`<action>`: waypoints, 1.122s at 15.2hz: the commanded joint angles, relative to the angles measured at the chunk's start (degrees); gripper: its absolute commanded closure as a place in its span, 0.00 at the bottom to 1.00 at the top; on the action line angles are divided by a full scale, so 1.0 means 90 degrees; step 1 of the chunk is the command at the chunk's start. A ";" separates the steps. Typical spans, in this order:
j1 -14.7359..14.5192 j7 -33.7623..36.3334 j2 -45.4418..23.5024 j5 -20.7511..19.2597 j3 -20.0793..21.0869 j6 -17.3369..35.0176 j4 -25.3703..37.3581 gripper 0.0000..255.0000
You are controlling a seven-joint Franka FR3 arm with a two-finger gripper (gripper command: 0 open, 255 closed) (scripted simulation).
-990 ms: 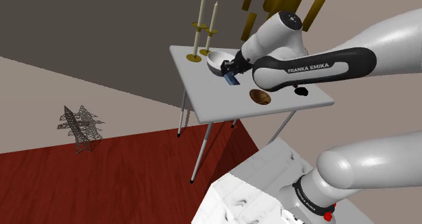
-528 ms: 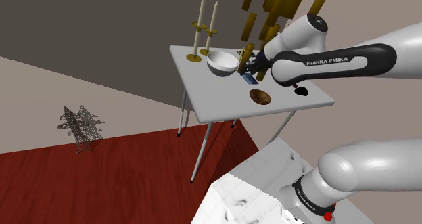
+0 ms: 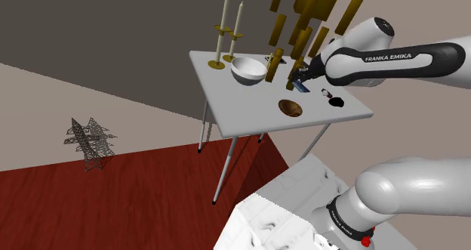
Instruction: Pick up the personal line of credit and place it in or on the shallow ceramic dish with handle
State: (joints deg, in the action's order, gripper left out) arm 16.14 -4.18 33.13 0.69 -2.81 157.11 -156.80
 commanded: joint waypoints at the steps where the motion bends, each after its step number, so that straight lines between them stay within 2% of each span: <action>1: -0.0006 -0.0174 0.0009 0.0009 -0.0159 0.0104 -0.0114 1.00; 17: -0.0255 -0.0354 -0.1132 0.0160 -0.0403 0.1921 -0.0785 1.00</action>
State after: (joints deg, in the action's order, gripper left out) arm 14.04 -7.19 23.48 2.02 -6.18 173.68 -163.74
